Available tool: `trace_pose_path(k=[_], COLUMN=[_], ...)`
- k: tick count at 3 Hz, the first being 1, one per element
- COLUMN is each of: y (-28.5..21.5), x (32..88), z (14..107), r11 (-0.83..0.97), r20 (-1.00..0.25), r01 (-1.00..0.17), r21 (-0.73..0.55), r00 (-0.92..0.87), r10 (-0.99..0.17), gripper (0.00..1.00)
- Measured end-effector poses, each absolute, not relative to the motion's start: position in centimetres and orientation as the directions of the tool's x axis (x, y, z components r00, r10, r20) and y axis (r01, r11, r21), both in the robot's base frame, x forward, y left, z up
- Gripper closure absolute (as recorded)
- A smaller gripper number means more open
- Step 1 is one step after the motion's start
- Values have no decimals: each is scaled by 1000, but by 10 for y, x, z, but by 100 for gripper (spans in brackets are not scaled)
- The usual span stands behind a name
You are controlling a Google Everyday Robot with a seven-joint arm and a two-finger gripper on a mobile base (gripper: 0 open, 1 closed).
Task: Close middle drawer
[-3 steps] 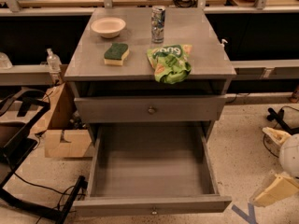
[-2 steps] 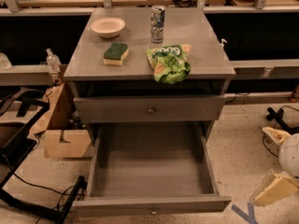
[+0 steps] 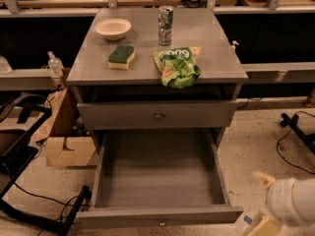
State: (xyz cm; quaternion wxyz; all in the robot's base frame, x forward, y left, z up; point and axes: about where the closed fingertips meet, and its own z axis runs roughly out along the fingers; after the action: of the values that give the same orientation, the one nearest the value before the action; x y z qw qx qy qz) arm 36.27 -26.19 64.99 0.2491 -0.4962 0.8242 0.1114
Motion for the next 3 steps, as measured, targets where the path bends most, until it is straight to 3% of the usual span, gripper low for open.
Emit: trace_pose_path(k=[3], y=[-238], x=[307], z=[439], r11=[501], r20=[-591], r01=[-853], r21=[148], r00=[-482], r10=[-646], gripper=[71])
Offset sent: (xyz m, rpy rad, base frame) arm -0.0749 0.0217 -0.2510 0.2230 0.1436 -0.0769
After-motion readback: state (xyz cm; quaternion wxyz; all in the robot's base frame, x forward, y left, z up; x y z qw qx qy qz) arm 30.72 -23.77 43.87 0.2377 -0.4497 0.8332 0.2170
